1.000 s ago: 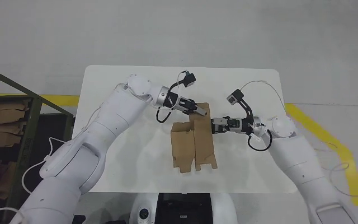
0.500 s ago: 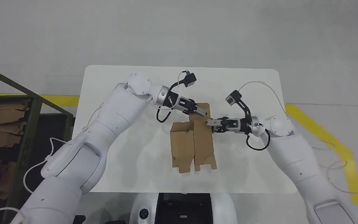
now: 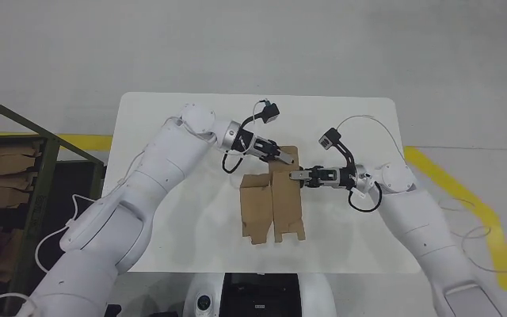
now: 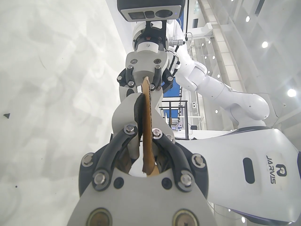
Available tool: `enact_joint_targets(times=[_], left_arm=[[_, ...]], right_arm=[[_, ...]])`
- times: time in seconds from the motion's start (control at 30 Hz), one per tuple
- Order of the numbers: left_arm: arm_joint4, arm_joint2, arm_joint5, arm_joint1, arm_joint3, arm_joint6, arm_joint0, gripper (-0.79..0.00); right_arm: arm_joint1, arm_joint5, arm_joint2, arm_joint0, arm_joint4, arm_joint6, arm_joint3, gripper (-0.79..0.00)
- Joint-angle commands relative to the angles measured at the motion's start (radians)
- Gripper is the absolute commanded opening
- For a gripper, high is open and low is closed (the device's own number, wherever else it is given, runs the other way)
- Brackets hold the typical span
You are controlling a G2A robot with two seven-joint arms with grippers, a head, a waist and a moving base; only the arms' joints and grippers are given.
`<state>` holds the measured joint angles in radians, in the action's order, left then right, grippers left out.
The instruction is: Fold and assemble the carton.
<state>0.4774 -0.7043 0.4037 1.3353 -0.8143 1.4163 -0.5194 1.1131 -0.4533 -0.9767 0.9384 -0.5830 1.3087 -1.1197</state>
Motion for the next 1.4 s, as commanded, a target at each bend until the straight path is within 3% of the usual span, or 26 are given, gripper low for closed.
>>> enact_joint_targets(times=[0.0,0.1,0.13,0.17,0.2,0.23,0.5,0.83,1.2,1.37], left_arm=[[0.001,-0.002,0.0,0.001,-0.001,0.0,0.001,-0.785],[0.004,-0.008,0.003,0.001,-0.003,-0.003,0.001,-0.751],[0.004,-0.011,0.005,0.001,-0.005,-0.005,0.002,-0.643],[0.005,-0.014,0.007,0.0,-0.006,-0.007,0.002,-0.434],[0.005,-0.017,0.009,0.0,-0.008,-0.009,0.002,-0.154],[0.007,-0.021,0.011,-0.001,-0.009,-0.011,0.002,0.0],[0.024,-0.074,0.041,-0.021,-0.034,-0.041,-0.006,0.0],[0.015,-0.161,0.051,-0.066,-0.041,-0.051,-0.048,0.0],[0.022,-0.237,0.036,-0.108,-0.096,-0.04,-0.131,0.0],[0.041,-0.259,0.025,-0.116,-0.111,-0.045,-0.166,0.0]], right_arm=[[0.001,0.002,0.0,0.0,-0.003,0.002,0.002,-0.745],[0.002,0.004,0.0,0.0,-0.007,0.006,0.006,-0.785],[0.003,0.005,0.0,0.0,-0.009,0.007,0.007,-0.785],[0.004,0.005,0.0,0.0,-0.011,0.008,0.007,-0.785],[0.004,0.005,0.0,0.0,-0.014,0.01,0.008,-0.785],[0.005,0.007,0.0,0.0,-0.016,0.011,0.009,-0.785],[0.009,0.014,-0.005,0.003,-0.049,0.024,0.02,-0.785],[-0.003,0.021,-0.064,0.032,-0.087,0.016,0.031,-0.785],[-0.025,-0.029,-0.176,0.116,-0.077,-0.15,-0.058,-0.785],[-0.03,-0.029,-0.22,0.174,-0.05,-0.3,-0.112,-0.785]])
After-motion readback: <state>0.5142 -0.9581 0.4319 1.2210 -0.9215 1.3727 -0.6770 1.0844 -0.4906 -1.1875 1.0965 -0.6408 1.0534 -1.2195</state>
